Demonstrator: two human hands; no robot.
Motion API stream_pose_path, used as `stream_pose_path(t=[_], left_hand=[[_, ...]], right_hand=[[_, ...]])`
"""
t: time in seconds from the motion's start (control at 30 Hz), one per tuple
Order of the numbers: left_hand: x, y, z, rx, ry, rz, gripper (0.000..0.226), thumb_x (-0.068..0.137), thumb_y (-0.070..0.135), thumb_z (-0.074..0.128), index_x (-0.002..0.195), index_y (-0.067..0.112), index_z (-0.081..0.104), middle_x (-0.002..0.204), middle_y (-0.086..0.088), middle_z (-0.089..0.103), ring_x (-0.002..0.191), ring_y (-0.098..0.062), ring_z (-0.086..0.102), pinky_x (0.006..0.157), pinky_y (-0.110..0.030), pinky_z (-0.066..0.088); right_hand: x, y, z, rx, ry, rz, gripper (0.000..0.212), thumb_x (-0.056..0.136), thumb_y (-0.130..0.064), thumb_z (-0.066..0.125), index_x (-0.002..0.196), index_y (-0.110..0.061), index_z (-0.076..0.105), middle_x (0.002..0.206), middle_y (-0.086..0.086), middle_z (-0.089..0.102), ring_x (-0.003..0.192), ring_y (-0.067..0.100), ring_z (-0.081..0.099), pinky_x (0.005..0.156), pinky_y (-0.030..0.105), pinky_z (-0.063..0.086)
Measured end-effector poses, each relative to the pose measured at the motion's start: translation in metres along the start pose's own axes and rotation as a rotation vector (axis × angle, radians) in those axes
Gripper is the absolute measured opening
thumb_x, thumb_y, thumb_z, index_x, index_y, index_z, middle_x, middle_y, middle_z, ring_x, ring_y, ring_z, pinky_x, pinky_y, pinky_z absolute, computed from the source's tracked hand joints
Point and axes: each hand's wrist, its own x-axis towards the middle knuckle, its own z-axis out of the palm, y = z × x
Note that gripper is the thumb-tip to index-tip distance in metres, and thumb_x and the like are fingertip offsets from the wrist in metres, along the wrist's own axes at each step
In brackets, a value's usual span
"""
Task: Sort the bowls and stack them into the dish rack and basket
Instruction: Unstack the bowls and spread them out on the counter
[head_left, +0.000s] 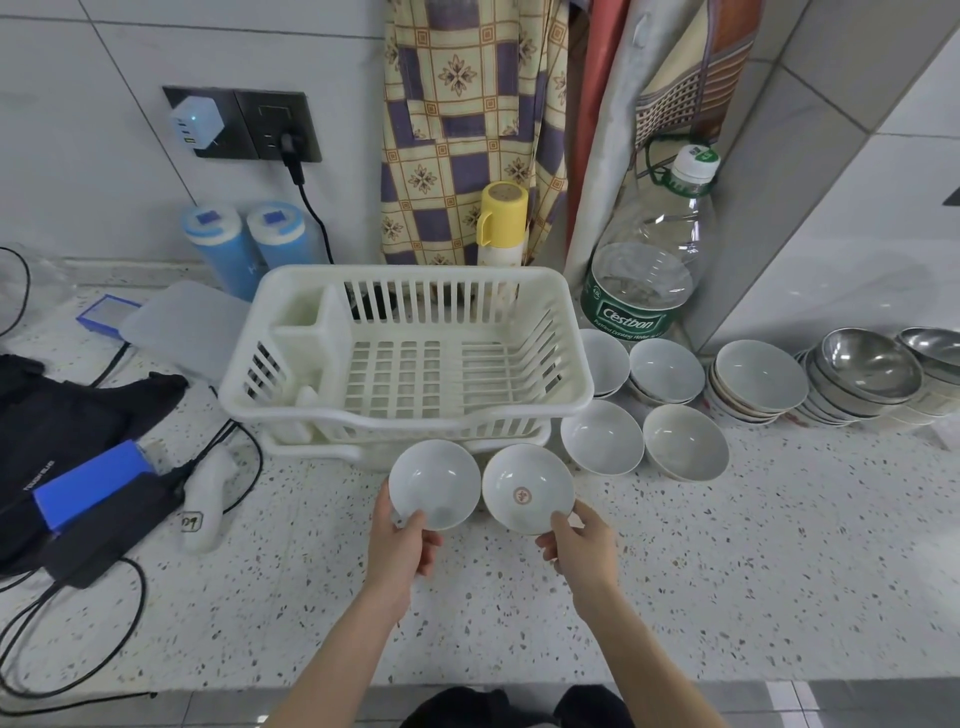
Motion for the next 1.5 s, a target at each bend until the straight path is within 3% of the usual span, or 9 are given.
stream_pose_path(t=[0.5, 0.73, 0.83, 0.93, 1.03, 1.13, 1.27, 1.4, 1.5], left_hand=[[-0.006, 0.002, -0.001, 0.023, 0.013, -0.009, 0.066, 0.095, 0.004, 0.051, 0.146, 0.043, 0.033, 0.066, -0.014, 0.066, 0.046, -0.015, 0.050, 0.040, -0.024, 0.038], [-0.015, 0.001, -0.003, 0.058, 0.045, -0.004, 0.075, 0.096, 0.028, 0.060, 0.152, 0.048, 0.013, 0.076, -0.018, 0.072, 0.039, -0.012, 0.046, 0.036, -0.023, 0.035], [-0.024, -0.007, 0.000, 0.056, 0.172, 0.057, 0.066, 0.095, 0.032, 0.060, 0.150, 0.039, 0.024, 0.073, -0.016, 0.071, 0.043, -0.011, 0.050, 0.039, -0.025, 0.040], [-0.035, -0.013, 0.011, 0.065, 0.295, 0.177, 0.041, 0.097, 0.029, 0.058, 0.135, 0.030, 0.043, 0.067, -0.010, 0.066, 0.057, -0.017, 0.057, 0.053, -0.034, 0.048], [-0.047, -0.009, 0.033, 0.051, 0.296, 0.293, 0.021, 0.097, 0.023, 0.057, 0.113, 0.036, 0.052, 0.059, -0.004, 0.061, 0.058, -0.018, 0.057, 0.058, -0.039, 0.049], [-0.057, 0.000, 0.069, 0.111, 0.197, 0.388, 0.022, 0.098, 0.022, 0.056, 0.099, 0.044, 0.054, 0.052, -0.001, 0.057, 0.050, -0.008, 0.052, 0.051, -0.031, 0.046], [-0.063, 0.012, 0.132, 0.127, 0.079, 0.398, 0.006, 0.098, 0.026, 0.058, 0.099, 0.029, 0.062, 0.052, 0.001, 0.056, 0.046, -0.005, 0.049, 0.047, -0.025, 0.041], [-0.056, 0.033, 0.202, 0.146, -0.002, 0.334, 0.014, 0.095, 0.035, 0.060, 0.096, 0.023, 0.067, 0.054, 0.006, 0.060, 0.043, -0.002, 0.047, 0.043, -0.019, 0.039], [-0.034, 0.055, 0.249, 0.118, 0.010, 0.267, 0.018, 0.096, 0.031, 0.059, 0.108, 0.020, 0.066, 0.064, 0.005, 0.064, 0.044, -0.008, 0.046, 0.041, -0.022, 0.037]], right_hand=[[0.003, -0.003, -0.003, -0.007, -0.031, 0.010, 0.034, 0.095, -0.015, 0.051, 0.129, -0.015, 0.055, 0.058, 0.005, 0.066, 0.048, 0.008, 0.058, 0.047, 0.021, 0.046], [0.001, -0.008, -0.009, 0.045, -0.102, 0.069, 0.029, 0.096, -0.028, 0.054, 0.124, -0.021, 0.051, 0.061, 0.003, 0.068, 0.046, 0.009, 0.056, 0.046, 0.023, 0.042], [0.000, -0.010, -0.018, 0.007, -0.088, 0.075, 0.026, 0.096, -0.030, 0.054, 0.121, -0.026, 0.048, 0.066, 0.003, 0.070, 0.047, 0.008, 0.059, 0.046, 0.023, 0.042], [0.001, -0.013, -0.036, -0.019, -0.073, 0.055, 0.019, 0.096, -0.029, 0.054, 0.113, -0.021, 0.058, 0.069, 0.003, 0.072, 0.046, 0.006, 0.058, 0.045, 0.021, 0.041], [0.003, -0.017, -0.063, -0.007, -0.034, -0.011, 0.016, 0.096, -0.027, 0.055, 0.105, -0.020, 0.065, 0.068, 0.002, 0.072, 0.045, 0.007, 0.054, 0.043, 0.019, 0.039], [0.011, -0.028, -0.097, 0.039, 0.022, -0.066, 0.013, 0.096, -0.026, 0.056, 0.098, -0.020, 0.067, 0.068, 0.002, 0.072, 0.045, 0.009, 0.051, 0.043, 0.020, 0.038], [0.033, -0.045, -0.148, 0.086, 0.083, -0.097, 0.014, 0.095, -0.025, 0.058, 0.091, -0.018, 0.068, 0.068, 0.004, 0.071, 0.044, 0.011, 0.048, 0.045, 0.024, 0.037], [0.067, -0.064, -0.195, 0.023, 0.094, -0.118, 0.015, 0.094, -0.022, 0.056, 0.089, -0.018, 0.070, 0.067, 0.003, 0.071, 0.046, 0.011, 0.049, 0.044, 0.022, 0.037], [0.103, -0.084, -0.212, -0.040, 0.071, -0.107, 0.017, 0.091, -0.019, 0.054, 0.083, -0.017, 0.069, 0.074, 0.001, 0.072, 0.054, 0.013, 0.048, 0.049, 0.026, 0.036]])
